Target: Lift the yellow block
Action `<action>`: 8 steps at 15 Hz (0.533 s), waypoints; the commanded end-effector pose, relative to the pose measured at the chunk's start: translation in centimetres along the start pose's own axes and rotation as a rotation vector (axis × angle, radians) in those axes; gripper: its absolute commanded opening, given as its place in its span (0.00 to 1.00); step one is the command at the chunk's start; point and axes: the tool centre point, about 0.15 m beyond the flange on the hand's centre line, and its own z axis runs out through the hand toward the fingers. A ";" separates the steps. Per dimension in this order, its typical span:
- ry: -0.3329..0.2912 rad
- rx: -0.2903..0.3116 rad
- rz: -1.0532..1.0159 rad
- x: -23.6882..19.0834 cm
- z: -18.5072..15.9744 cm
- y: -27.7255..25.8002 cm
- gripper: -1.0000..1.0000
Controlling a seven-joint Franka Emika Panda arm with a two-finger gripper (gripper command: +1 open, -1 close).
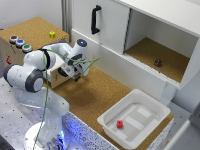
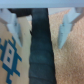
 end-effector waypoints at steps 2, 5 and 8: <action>0.092 -0.178 -0.056 -0.7 -6.6 -3.8 1.00; 0.150 -0.199 -0.134 0.1 -8.9 -7.1 1.00; 0.180 -0.195 -0.249 1.0 -10.0 -11.4 1.00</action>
